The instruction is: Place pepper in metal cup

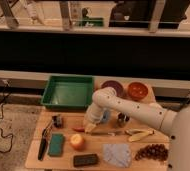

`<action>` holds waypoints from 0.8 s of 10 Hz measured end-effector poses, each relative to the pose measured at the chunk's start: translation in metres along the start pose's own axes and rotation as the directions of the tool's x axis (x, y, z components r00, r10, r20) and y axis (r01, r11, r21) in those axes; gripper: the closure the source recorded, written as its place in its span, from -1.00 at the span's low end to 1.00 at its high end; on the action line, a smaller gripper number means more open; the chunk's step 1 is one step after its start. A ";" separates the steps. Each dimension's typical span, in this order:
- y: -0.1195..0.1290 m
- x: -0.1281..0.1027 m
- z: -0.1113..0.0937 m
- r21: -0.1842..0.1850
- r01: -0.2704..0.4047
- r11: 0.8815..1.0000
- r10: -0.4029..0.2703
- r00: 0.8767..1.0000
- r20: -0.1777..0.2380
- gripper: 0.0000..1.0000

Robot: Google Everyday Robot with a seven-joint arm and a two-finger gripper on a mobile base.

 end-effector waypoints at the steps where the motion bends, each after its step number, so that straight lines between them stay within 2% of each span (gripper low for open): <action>1: 0.001 -0.004 -0.004 0.005 0.008 1.000 -0.008 1.000 0.010 1.00; 8: 0.002 -0.039 -0.035 0.054 0.074 0.996 -0.078 0.995 0.063 1.00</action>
